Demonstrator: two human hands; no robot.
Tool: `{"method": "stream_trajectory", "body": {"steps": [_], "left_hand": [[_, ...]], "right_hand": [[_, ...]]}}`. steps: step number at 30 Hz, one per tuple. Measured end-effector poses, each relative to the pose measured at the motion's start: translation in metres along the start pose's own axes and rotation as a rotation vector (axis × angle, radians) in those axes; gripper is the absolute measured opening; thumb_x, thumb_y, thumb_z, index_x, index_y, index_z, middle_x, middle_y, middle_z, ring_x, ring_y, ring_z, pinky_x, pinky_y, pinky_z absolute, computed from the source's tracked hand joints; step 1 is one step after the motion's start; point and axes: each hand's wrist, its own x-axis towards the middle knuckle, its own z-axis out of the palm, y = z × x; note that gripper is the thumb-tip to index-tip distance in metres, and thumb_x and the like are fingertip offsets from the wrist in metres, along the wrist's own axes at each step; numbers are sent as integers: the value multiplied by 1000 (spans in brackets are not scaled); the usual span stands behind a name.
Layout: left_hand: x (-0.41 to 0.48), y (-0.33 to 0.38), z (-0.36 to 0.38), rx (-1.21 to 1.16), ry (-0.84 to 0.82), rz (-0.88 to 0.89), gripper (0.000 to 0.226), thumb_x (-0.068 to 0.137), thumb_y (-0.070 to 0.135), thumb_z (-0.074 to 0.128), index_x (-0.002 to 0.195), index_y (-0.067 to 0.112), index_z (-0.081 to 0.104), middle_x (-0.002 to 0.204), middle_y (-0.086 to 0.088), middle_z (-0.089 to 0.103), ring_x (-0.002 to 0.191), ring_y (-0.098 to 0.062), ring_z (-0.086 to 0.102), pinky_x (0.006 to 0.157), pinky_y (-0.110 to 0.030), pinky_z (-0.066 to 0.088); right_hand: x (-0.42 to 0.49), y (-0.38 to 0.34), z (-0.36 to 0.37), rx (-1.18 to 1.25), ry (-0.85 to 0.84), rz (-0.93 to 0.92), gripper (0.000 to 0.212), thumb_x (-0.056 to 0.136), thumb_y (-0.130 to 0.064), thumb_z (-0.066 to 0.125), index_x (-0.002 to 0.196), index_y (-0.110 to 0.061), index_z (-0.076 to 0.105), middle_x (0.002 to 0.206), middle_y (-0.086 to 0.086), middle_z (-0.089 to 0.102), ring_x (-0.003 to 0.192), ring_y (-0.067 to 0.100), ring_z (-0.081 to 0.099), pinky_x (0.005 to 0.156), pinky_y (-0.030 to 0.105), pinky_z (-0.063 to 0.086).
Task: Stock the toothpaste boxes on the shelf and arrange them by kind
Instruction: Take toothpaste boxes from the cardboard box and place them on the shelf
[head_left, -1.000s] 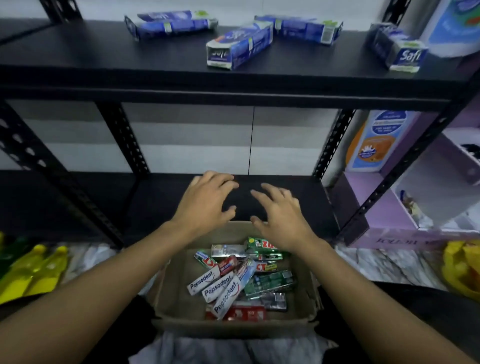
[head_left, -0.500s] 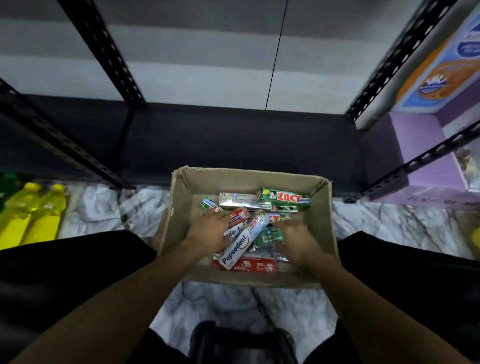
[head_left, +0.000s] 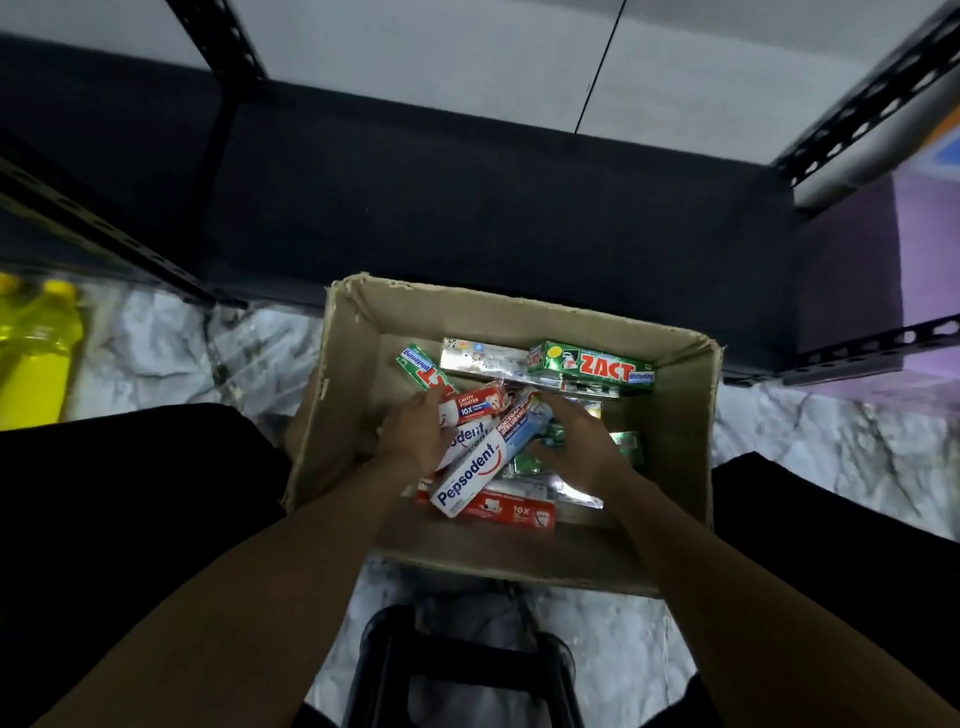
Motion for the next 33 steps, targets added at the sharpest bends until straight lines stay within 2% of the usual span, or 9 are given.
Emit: {"method": "stream_trajectory", "body": {"steps": [5,9,12,15,17,20,23,27,33], "left_hand": [[7,-9,5,62,20,-13,50,92,37,65,138,24,54,132,-4,57,120,-25,53,100,-43,46],[11,-15,5,78,-32,30,45,96,40,59,140,29,56,128,-7,51,119,-24,49,103,-40,42],[11,-16,4,82,-41,55,44,97,41,56,139,28,56,130,-8,50,121,-26,45,105,-40,38],[8,-17,4,-18,-83,70,44,97,36,58,138,19,55,136,-7,52,126,-26,48,106,-42,41],[4,-19,4,-69,-113,61,42,94,30,65,133,19,53,134,-6,58,120,-24,56,100,-44,49],[1,-27,-1,0,-131,51,55,79,27,81,125,25,50,127,-2,61,117,-24,58,96,-45,50],[2,-32,-9,129,-83,91,57,73,34,83,121,28,53,125,-3,56,121,-28,50,101,-46,42],[-4,-35,-16,173,-52,71,55,78,44,76,128,32,57,127,-1,53,125,-27,44,108,-54,33],[-28,-29,-29,-22,-83,131,48,80,35,79,124,23,63,117,-2,71,104,-22,66,87,-32,53]], "right_hand": [[7,3,12,-1,-17,68,87,88,-21,71,157,-27,18,139,16,45,123,29,50,98,32,44],[9,10,13,10,23,140,68,83,-20,75,143,-23,44,129,16,47,121,31,48,98,38,47],[8,15,11,42,37,169,48,78,-20,81,115,-16,50,116,3,56,105,22,56,76,30,50],[4,24,11,98,-9,214,55,73,-19,85,107,-16,42,99,-10,56,88,11,58,60,18,46],[-4,26,11,117,-43,202,70,63,-24,91,112,-22,40,104,-11,60,93,11,62,65,22,54],[-11,31,16,32,-123,136,99,51,-44,94,135,-32,43,131,5,54,115,24,58,93,42,53],[-17,33,20,-132,-237,76,75,67,-46,86,132,-20,60,126,12,55,115,27,53,90,27,43],[-24,35,25,-15,-243,140,61,70,-36,87,124,-17,67,124,1,65,110,18,61,90,25,46],[-43,30,9,104,-152,120,51,74,-32,85,119,-17,69,118,-1,70,97,10,64,76,13,47]]}}
